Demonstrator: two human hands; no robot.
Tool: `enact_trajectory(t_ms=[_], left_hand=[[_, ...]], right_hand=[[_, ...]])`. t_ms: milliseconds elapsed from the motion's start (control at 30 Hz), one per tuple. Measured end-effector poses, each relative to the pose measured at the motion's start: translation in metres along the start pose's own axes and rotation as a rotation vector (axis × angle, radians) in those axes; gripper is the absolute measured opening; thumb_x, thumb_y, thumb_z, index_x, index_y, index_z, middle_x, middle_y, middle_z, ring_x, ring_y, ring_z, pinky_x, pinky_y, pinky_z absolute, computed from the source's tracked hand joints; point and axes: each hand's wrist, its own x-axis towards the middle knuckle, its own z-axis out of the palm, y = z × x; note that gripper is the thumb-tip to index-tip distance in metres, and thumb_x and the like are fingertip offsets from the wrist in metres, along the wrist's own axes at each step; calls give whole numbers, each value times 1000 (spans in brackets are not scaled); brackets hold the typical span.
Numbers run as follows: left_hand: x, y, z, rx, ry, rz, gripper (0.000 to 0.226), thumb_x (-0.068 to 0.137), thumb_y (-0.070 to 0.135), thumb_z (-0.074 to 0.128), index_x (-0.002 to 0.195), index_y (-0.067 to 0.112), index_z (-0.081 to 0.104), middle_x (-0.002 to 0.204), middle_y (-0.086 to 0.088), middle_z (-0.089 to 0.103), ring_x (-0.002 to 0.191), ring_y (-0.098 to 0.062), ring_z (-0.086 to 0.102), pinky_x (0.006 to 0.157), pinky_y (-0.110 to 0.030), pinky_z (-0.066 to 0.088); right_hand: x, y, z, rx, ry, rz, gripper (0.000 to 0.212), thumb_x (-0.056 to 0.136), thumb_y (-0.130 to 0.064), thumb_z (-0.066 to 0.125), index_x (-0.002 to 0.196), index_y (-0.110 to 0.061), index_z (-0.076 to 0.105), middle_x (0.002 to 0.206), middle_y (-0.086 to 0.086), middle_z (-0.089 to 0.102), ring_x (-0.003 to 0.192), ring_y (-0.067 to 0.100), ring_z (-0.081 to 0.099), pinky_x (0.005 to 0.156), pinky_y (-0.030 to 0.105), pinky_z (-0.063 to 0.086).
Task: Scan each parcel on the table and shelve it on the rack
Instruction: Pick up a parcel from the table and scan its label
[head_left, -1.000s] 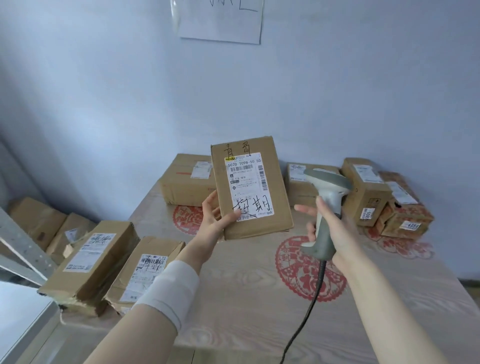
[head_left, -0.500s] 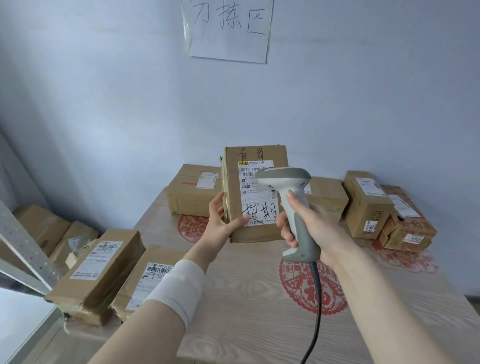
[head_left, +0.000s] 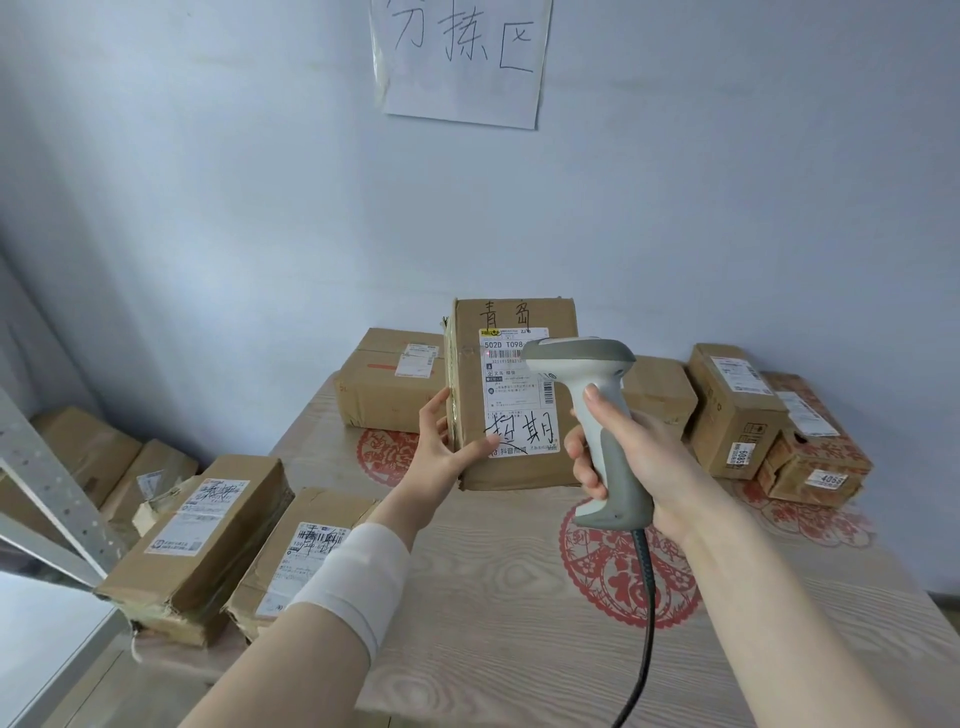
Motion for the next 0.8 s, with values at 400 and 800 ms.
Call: enact_trajectory(t_ms=[400,800], left_hand=[[-70,51,-57,-107,269,-91,105,51,41,83,139,38,26,124,-6,58,100,-17,65,71,-24,52],[-301,93,-177,-230,849,-57,45,67,38,68,111,29,64,103,6,72,83,-9,69,64,-27,55]], right_hand=[[13,6,50,236,51,-5,27,82,-32,66,100,-13,64,88,6,75,46,12,49,37,21,40],[-22,61,267,71,-401,138,26,70,-37,76,85,-17,67,64,3,70,57,24,65,57,38,54]])
